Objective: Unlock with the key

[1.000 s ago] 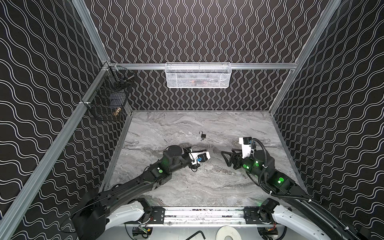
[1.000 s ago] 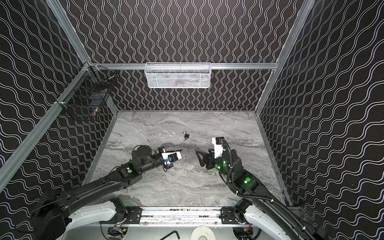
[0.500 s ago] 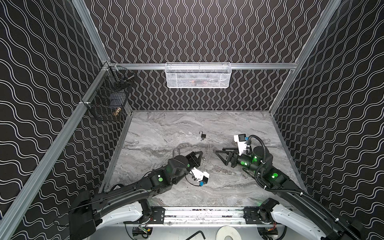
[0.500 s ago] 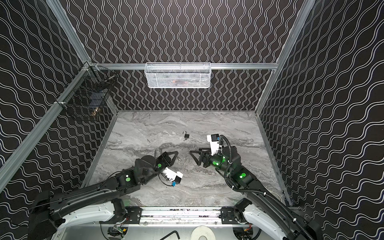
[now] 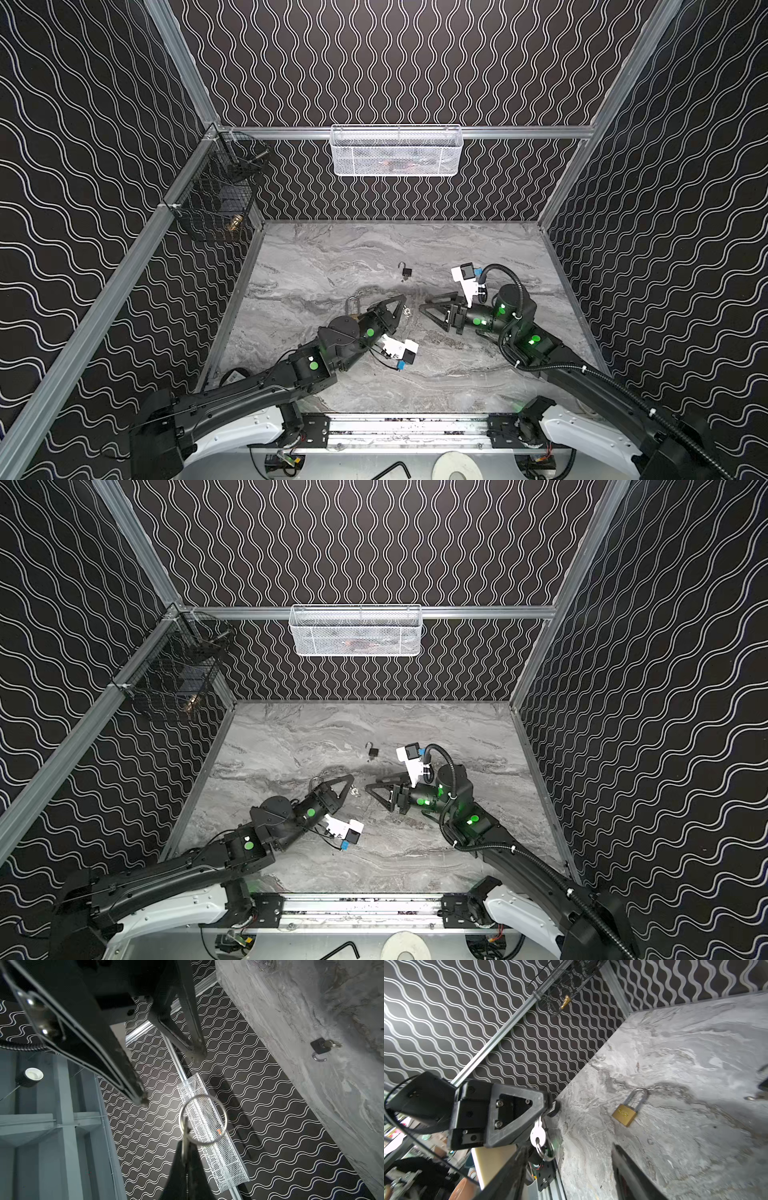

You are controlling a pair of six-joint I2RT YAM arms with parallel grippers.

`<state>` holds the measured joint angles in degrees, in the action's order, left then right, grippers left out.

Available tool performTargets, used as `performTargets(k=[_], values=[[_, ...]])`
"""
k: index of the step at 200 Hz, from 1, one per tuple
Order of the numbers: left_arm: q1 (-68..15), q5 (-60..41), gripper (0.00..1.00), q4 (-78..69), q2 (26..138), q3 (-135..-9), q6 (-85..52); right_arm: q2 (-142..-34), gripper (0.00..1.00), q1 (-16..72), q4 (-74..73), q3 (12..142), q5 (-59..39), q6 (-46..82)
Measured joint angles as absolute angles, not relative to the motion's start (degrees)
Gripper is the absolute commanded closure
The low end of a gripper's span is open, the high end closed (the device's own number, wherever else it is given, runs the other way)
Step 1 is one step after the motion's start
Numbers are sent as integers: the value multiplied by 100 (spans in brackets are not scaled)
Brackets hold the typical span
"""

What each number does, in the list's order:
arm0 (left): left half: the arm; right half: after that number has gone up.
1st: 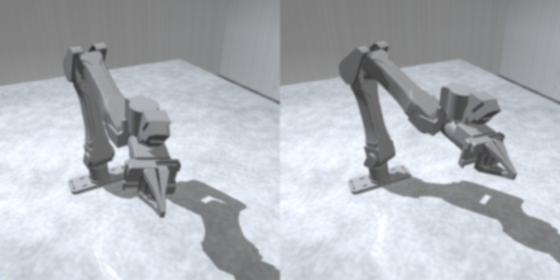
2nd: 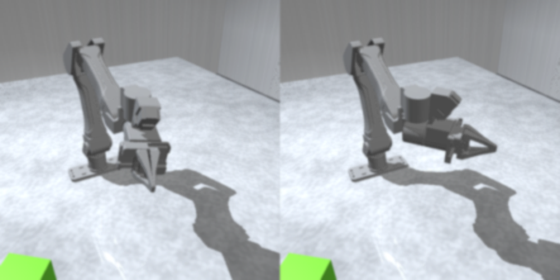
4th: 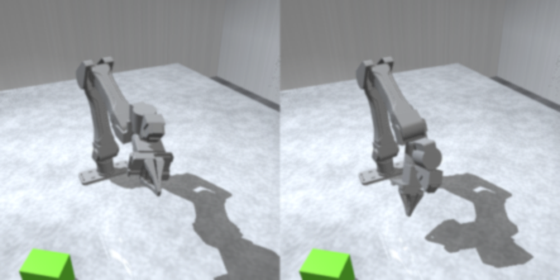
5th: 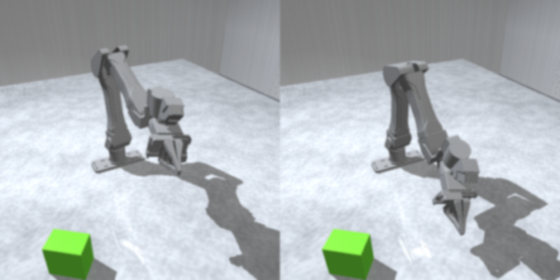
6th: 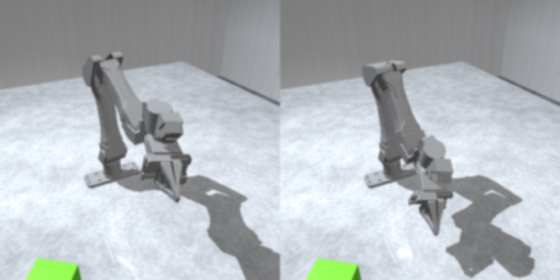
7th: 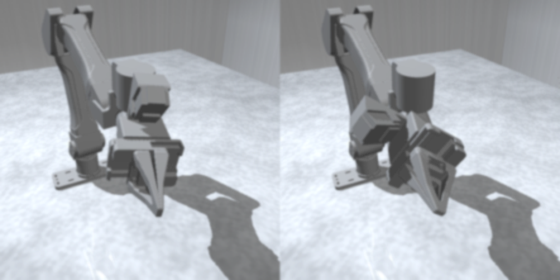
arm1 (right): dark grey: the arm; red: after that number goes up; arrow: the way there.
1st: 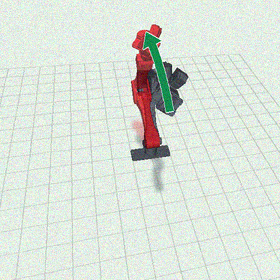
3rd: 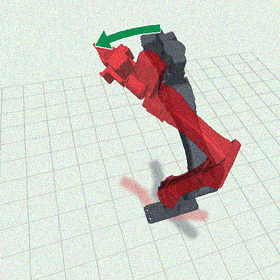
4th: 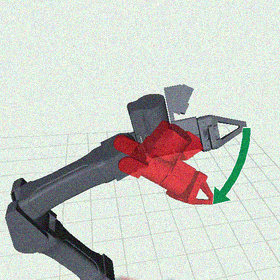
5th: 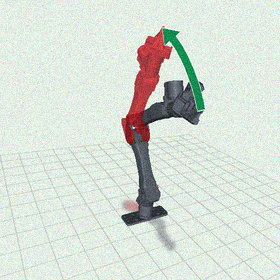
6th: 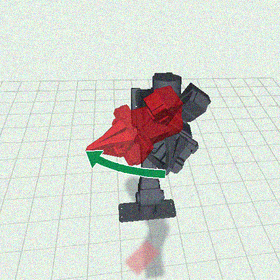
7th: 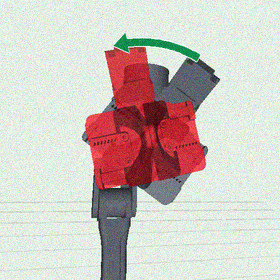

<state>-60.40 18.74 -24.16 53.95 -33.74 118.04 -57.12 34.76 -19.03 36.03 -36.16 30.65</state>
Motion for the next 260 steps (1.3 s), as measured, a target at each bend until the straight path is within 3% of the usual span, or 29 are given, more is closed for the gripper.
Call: performTargets(k=[88,135,166,238,260], values=[[-6045,1767,100,-2954,5529,-3218,11824,-6108,53,3612,-2104,3938,-4018,3107],[-6045,1750,100,-3183,5548,-3190,11714,-6217,57,3739,-2217,3865,-4099,3203],[-6045,1754,100,-3210,5542,-3188,11692,-6224,73,3743,-2283,3837,-4145,3232],[-6045,1800,100,-3417,5697,-3183,11686,-6298,75,3817,-2281,3931,-4213,3229],[-6042,1868,100,-3494,5708,-3183,11673,-6302,84,3826,-2283,3931,-4252,3229]])
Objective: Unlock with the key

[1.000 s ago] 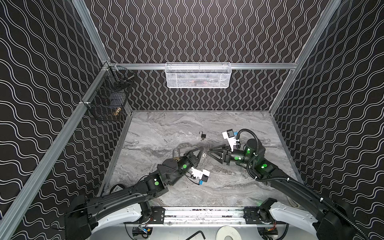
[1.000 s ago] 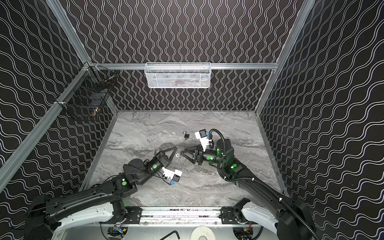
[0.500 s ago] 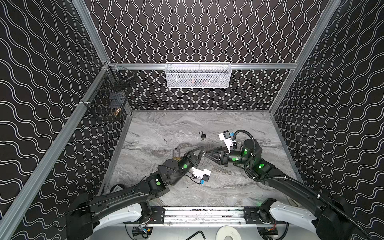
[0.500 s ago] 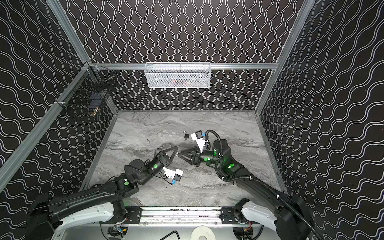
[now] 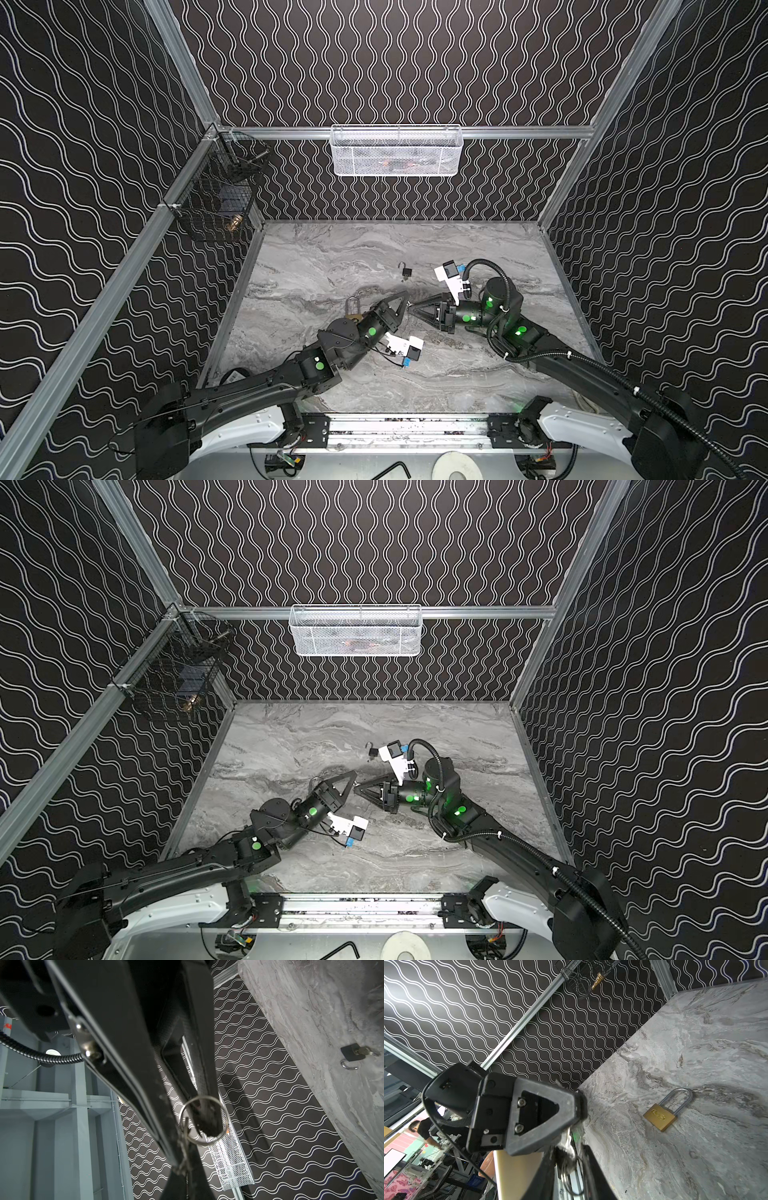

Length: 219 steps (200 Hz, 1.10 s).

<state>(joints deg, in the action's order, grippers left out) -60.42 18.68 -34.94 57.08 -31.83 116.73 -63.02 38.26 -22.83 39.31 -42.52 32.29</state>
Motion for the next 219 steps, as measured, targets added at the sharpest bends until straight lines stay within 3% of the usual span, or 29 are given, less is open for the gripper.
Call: performTargets(k=[25,74,86,93,95,97,99,101,153,191,219], values=[[-6042,1907,100,-3579,5756,-3183,11673,-6296,81,3830,-2283,3931,-4250,3232],[-6042,1946,100,-3640,5765,-3183,11690,-6243,100,3828,-2252,3931,-4182,3264],[-6042,1946,77,-3632,5765,-3183,11690,-6243,100,3826,-2237,3931,-4185,3269],[-6042,1944,55,-3640,5765,-3183,11681,-6241,100,3830,-2233,3931,-4167,3242],[-6042,1942,39,-3653,5763,-3183,11673,-6241,100,3830,-2222,3931,-4156,3232],[-6042,1944,14,-3664,5763,-3183,11671,-6241,100,3830,-2215,3931,-4156,3229],[-6042,1946,4,-3680,5760,-3183,11666,-6239,100,3830,-2209,3931,-4163,3232],[-6042,1946,2,-3688,5756,-3183,11655,-6239,100,3830,-2202,3929,-4160,3232],[-6042,1870,1,-3496,5275,-3033,11177,-5920,100,3767,-1997,3861,-3623,3155],[-6077,1463,1,-1918,4047,-2967,10138,-5887,100,3111,-1964,3850,-3199,3013],[-6082,1225,1,-770,3599,-3199,8536,-5983,100,2775,-2034,3739,-3181,2821]])
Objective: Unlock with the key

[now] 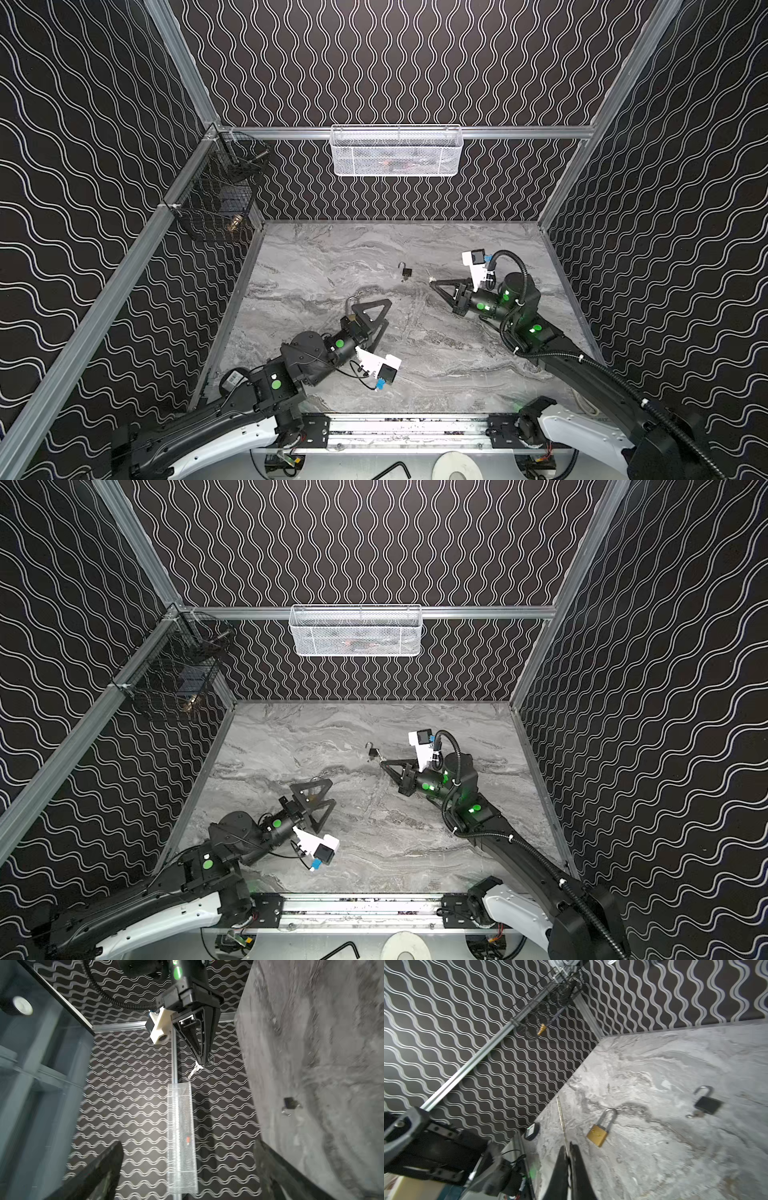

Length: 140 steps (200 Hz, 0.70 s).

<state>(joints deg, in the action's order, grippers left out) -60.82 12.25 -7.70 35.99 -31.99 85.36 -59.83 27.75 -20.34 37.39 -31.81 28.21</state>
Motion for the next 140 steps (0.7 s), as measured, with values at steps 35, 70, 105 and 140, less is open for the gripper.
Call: performTargets(k=[35,70,105,140], values=[[-5992,2080,1,497,4759,-4711,5133,-5710,100,2727,-2349,2917,-2910,2327],[-5004,1444,1,2080,7188,-6272,1304,-5360,100,2727,-2558,2032,-2073,1852],[-3841,180,1,2213,7537,-5382,-1750,-4842,100,2821,-3013,1385,-1450,1584],[-3363,-43,1,2768,8399,-6020,-3350,-4801,100,3081,-3288,1240,-792,1319]])
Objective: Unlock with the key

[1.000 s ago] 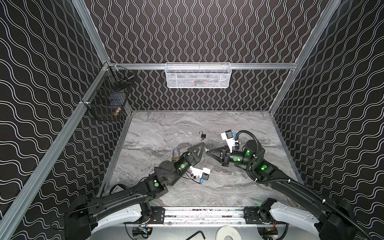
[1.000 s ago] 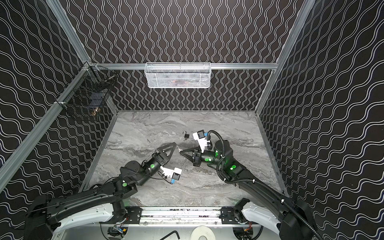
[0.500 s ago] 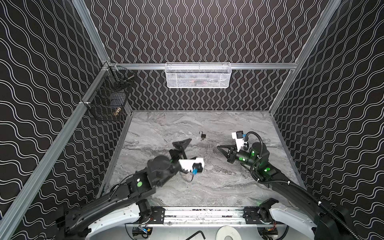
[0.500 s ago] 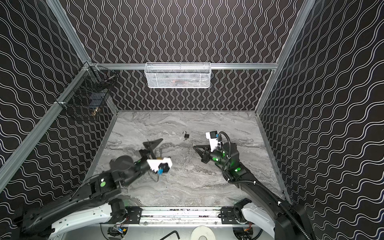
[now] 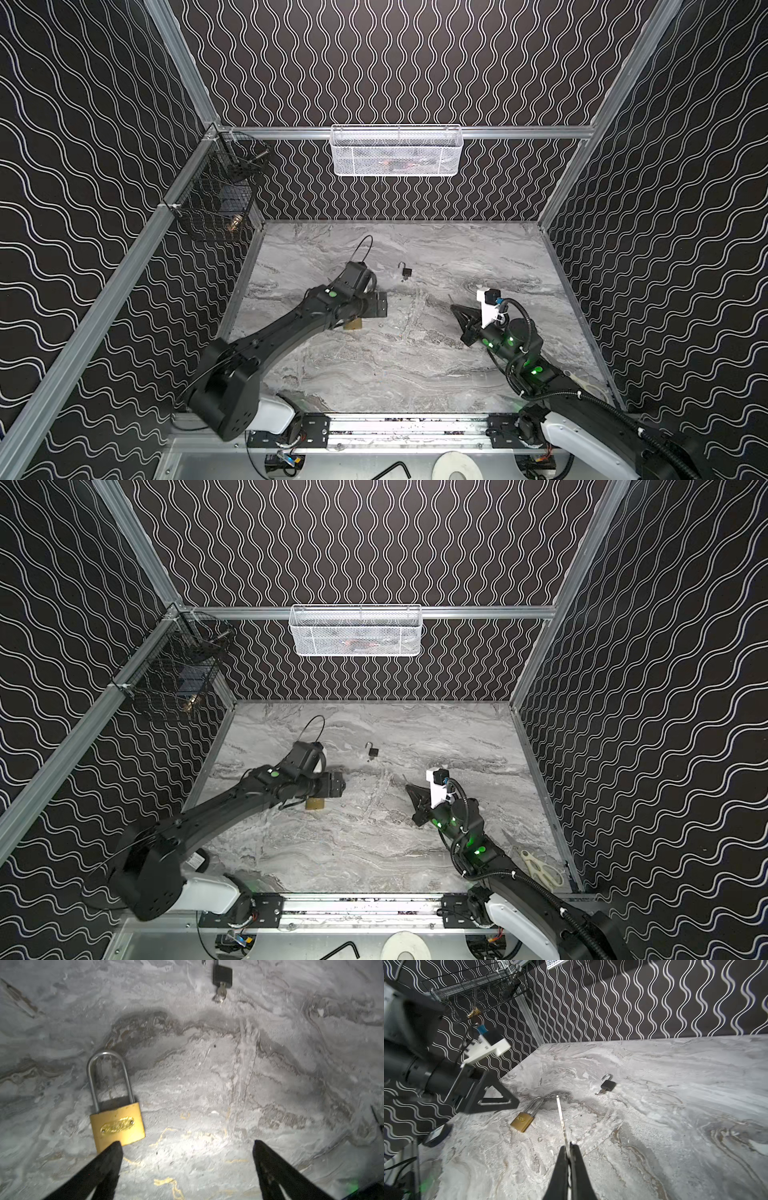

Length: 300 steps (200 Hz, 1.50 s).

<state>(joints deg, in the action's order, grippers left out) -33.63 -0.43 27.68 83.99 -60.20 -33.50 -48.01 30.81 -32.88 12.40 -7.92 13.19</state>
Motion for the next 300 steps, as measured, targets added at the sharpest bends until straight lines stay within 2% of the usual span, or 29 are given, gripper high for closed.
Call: performTargets(k=[29,47,88,144,207,277,300], values=[[-3138,40,2,3409,9518,-6829,-3675,-5205,100,3264,-3356,1297,-521,1212],[-3111,316,12,3927,9931,-7043,-3778,-5317,100,3306,-3358,1354,-502,1157],[-3109,930,24,4434,9979,-6884,-3907,-5301,100,3321,-3389,1367,-373,1133],[-2936,1009,30,4276,10300,-6654,-4010,-5413,100,3321,-3411,1396,-375,1135],[-2598,576,35,3756,10390,-6429,-3962,-5454,100,3321,-3415,1396,-353,1133],[-2578,515,32,3548,10326,-6261,-4045,-5551,100,3321,-3415,1439,-355,1135],[-2578,534,39,3540,10326,-6215,-4093,-5522,100,3321,-3411,1439,-355,1135]])
